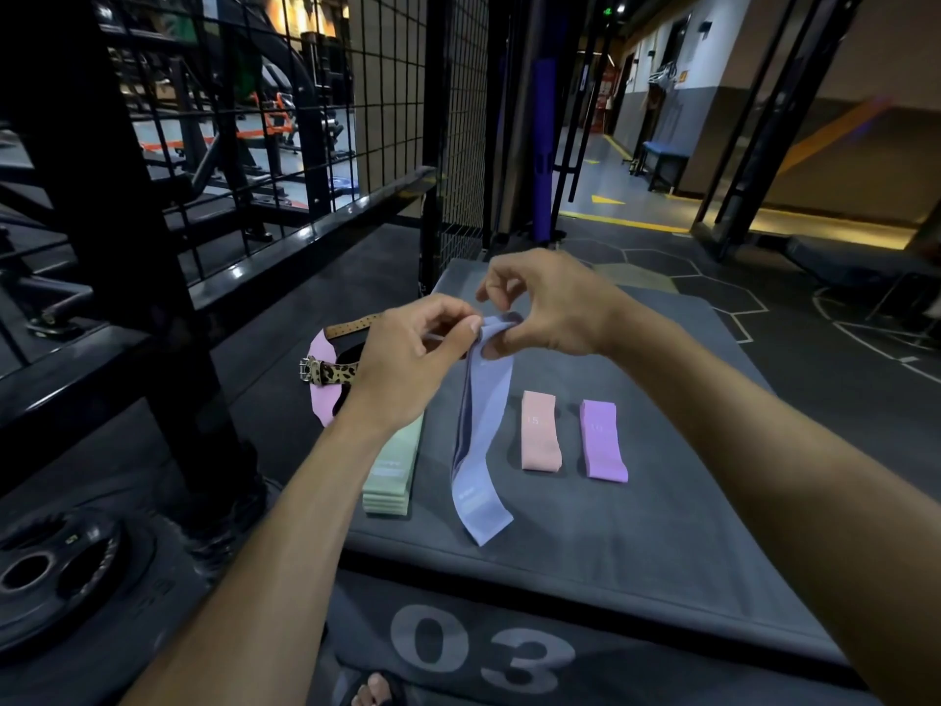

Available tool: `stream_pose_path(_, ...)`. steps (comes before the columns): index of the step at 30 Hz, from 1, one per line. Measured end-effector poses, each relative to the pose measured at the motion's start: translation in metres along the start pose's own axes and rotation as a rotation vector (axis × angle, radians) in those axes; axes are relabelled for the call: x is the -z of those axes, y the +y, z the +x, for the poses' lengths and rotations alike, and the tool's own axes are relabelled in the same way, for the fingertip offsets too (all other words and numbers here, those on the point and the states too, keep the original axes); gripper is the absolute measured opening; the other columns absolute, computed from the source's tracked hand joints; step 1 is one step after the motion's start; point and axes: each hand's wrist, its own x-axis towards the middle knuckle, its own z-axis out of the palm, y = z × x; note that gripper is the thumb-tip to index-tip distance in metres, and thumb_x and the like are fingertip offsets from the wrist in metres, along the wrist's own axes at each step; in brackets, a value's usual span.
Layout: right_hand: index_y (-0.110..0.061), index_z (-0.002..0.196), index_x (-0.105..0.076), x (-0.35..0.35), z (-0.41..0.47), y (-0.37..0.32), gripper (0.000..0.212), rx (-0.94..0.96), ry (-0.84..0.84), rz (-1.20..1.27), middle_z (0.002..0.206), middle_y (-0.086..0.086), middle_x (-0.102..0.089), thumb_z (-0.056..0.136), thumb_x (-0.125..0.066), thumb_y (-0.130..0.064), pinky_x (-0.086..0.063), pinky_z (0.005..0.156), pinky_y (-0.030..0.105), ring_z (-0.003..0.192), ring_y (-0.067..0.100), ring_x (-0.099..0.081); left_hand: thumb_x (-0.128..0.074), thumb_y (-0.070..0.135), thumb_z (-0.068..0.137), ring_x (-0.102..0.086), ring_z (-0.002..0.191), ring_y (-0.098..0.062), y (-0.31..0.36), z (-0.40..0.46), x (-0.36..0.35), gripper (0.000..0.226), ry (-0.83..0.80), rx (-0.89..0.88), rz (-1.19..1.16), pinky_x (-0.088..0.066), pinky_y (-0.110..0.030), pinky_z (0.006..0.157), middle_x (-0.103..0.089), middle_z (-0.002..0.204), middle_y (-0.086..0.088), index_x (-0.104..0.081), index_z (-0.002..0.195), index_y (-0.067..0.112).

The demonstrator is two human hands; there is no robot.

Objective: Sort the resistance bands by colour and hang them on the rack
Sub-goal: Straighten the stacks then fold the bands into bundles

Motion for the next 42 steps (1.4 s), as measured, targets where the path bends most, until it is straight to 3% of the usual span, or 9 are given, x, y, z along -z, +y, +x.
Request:
stream_pose_path(4, -0.017, 0.086, -0.068, 0.001, 0.002, 0.001, 0.037, -0.02, -0.068, 0.023, 0.084, -0.002, -0.072, 0.06, -0.094, -0.023, -0.055, 0.074, 0.037, 0.081, 0.015, -0.068, -0.066, 0.015, 0.097, -0.071, 0.088, -0.018, -0.001, 0.0, 0.003, 0.007, -0.045, -0.03, 0.024, -0.058, -0.042, 0.086, -0.074, 0.092, 0.004, -0.073, 0.098, 0.014)
stream_pose_path(8, -0.016, 0.08, -0.072, 0.002, 0.002, 0.004, 0.028, -0.021, -0.095, 0.003, 0.074, -0.003, -0.071, 0.063, -0.092, -0.023, -0.053, 0.07, 0.037, 0.071, 0.014, -0.066, -0.074, 0.026, 0.091, -0.072, 0.09, -0.018, 0.001, -0.003, -0.001, 0.019, -0.092, 0.004, -0.018, -0.058, -0.034, 0.084, -0.074, 0.094, -0.001, -0.071, 0.102, 0.011)
stream_pose_path(13, -0.016, 0.079, -0.071, 0.005, 0.0, 0.003, 0.027, -0.046, -0.127, 0.029, 0.07, -0.006, -0.069, 0.064, -0.092, -0.025, -0.046, 0.062, 0.027, 0.063, 0.006, -0.06, -0.075, 0.02, 0.091, -0.071, 0.086, -0.014, 0.001, -0.001, -0.007, 0.011, -0.007, -0.014, 0.058, -0.06, -0.035, 0.082, -0.074, 0.09, 0.003, -0.073, 0.099, 0.013)
stream_pose_path(19, -0.016, 0.089, -0.071, 0.021, 0.0, -0.004, 0.023, -0.115, -0.321, 0.046, 0.077, -0.005, -0.073, 0.074, -0.087, -0.025, -0.046, 0.066, 0.026, 0.067, 0.006, -0.06, -0.071, 0.024, 0.094, -0.071, 0.088, -0.015, 0.001, 0.0, -0.009, 0.013, -0.001, -0.033, 0.107, -0.059, -0.042, 0.083, -0.074, 0.092, 0.002, -0.072, 0.102, 0.013)
stream_pose_path(26, -0.012, 0.085, -0.071, 0.031, 0.003, -0.009, 0.015, -0.093, -0.222, 0.097, 0.074, -0.001, -0.073, 0.079, -0.084, -0.016, -0.044, 0.059, 0.022, 0.063, 0.008, -0.058, -0.065, 0.034, 0.097, -0.068, 0.101, -0.016, 0.006, 0.003, -0.01, 0.023, 0.009, -0.011, 0.031, -0.057, -0.046, 0.089, -0.07, 0.105, 0.002, -0.063, 0.113, 0.017)
stream_pose_path(30, -0.012, 0.086, -0.07, 0.042, 0.003, -0.013, 0.014, -0.093, -0.157, 0.085, 0.077, 0.004, -0.074, 0.08, -0.082, -0.014, -0.047, 0.061, 0.022, 0.065, 0.007, -0.062, -0.07, 0.031, 0.089, -0.063, 0.118, -0.014, 0.003, -0.001, -0.015, 0.049, -0.178, 0.177, -0.255, -0.05, -0.039, 0.104, -0.064, 0.129, 0.001, -0.05, 0.131, 0.019)
stream_pose_path(33, -0.01, 0.087, -0.07, 0.049, 0.002, -0.017, 0.015, -0.102, -0.118, 0.09, 0.081, 0.007, -0.076, 0.08, -0.082, -0.015, -0.049, 0.064, 0.022, 0.068, 0.008, -0.065, -0.076, 0.024, 0.082, -0.065, 0.118, -0.022, -0.003, -0.008, -0.025, 0.06, -0.253, 0.317, -0.349, -0.051, -0.046, 0.104, -0.067, 0.128, -0.006, -0.05, 0.135, 0.016)
stream_pose_path(38, -0.011, 0.09, -0.069, 0.052, 0.002, -0.02, 0.013, -0.114, -0.079, 0.019, 0.081, 0.007, -0.074, 0.083, -0.079, -0.016, -0.05, 0.063, 0.028, 0.067, 0.016, -0.064, -0.067, 0.008, 0.095, -0.072, 0.096, -0.028, 0.004, -0.018, -0.036, 0.032, -0.288, 0.326, -0.367, -0.055, -0.039, 0.088, -0.074, 0.108, -0.015, -0.057, 0.124, 0.002)
stream_pose_path(42, -0.007, 0.095, -0.068, 0.049, -0.002, -0.019, 0.014, -0.121, -0.063, 0.05, 0.086, 0.012, -0.075, 0.085, -0.076, -0.012, -0.059, 0.07, 0.04, 0.078, 0.032, -0.072, -0.061, 0.012, 0.099, -0.073, 0.095, -0.027, 0.013, -0.02, -0.037, 0.029, -0.301, 0.332, -0.408, -0.058, -0.036, 0.085, -0.074, 0.11, -0.018, -0.057, 0.123, -0.003)
